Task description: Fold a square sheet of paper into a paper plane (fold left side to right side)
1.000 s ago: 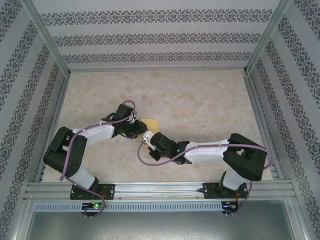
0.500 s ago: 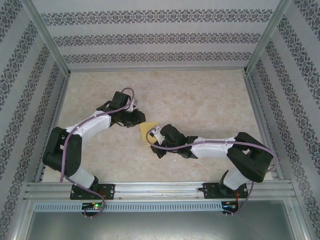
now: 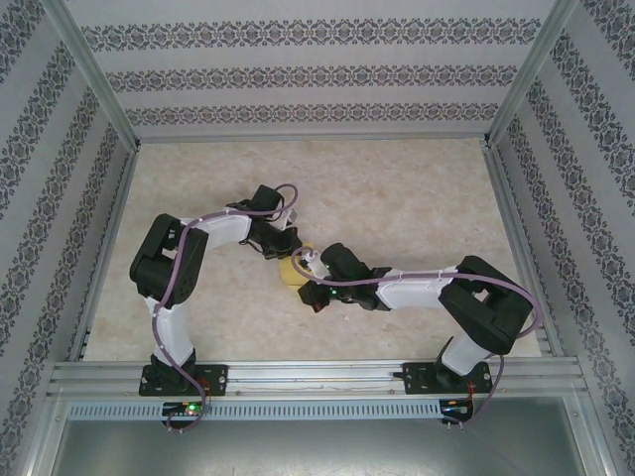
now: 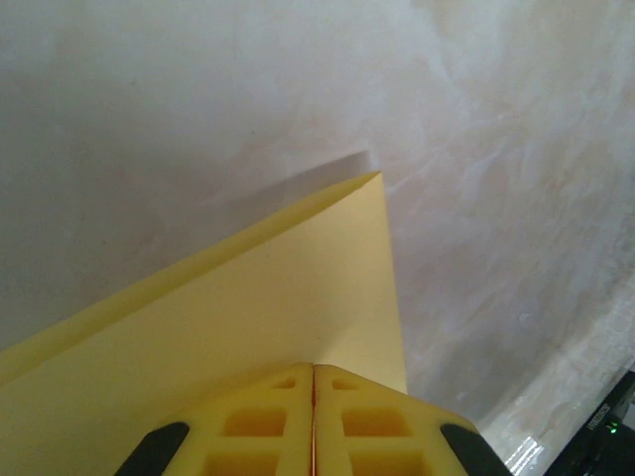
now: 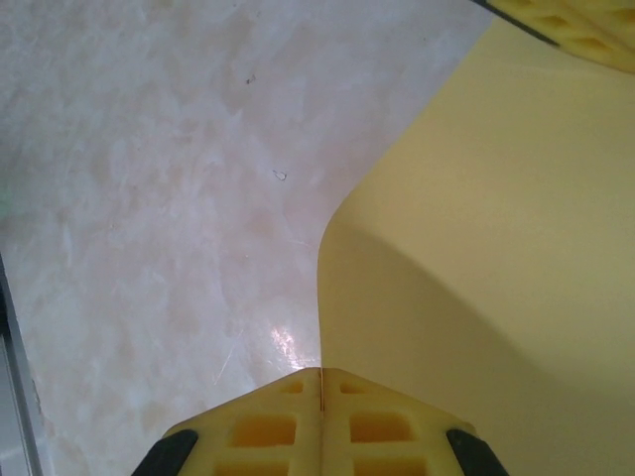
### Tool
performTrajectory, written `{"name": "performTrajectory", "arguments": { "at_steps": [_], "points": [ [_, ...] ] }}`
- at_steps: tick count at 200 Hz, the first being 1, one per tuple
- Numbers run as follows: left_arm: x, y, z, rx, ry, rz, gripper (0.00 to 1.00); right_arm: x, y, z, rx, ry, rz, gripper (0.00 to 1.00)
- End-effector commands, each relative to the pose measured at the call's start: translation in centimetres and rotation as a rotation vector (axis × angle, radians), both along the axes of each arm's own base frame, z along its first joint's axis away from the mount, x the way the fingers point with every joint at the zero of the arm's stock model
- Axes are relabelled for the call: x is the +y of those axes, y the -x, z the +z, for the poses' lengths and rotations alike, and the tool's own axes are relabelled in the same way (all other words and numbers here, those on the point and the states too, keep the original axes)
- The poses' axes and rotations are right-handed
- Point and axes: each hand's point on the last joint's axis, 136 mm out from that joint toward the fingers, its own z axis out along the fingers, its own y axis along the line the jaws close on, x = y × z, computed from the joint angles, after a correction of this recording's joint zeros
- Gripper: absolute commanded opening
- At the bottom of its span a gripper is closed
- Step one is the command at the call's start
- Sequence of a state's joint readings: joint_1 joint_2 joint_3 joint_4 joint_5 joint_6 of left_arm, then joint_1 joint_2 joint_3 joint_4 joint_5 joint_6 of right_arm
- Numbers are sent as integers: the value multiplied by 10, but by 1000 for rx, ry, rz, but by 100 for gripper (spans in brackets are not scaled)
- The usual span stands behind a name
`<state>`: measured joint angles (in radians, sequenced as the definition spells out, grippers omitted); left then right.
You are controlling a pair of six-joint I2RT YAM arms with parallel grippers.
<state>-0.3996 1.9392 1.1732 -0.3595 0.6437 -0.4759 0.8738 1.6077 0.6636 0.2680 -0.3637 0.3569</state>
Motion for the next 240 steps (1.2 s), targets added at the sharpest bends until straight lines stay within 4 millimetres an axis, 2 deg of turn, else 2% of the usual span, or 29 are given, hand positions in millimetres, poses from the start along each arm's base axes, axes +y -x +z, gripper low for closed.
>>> {"name": "performTrajectory", "arguments": {
  "at_steps": [1,74,128,240],
  "points": [
    [-4,5,-9,8,-19,-51,7,1,0,-1,42,-29,-3,0],
    [4,13,-37,20,-114,-98,3,-18,-18,-8,157,-22,-118,0],
    [1,15,-39,17,-129,-110,2,-28,-29,-12,193,2,-173,0],
    [-1,15,-40,13,-142,-117,2,-35,-45,-21,177,92,-212,0]
  ]
}}
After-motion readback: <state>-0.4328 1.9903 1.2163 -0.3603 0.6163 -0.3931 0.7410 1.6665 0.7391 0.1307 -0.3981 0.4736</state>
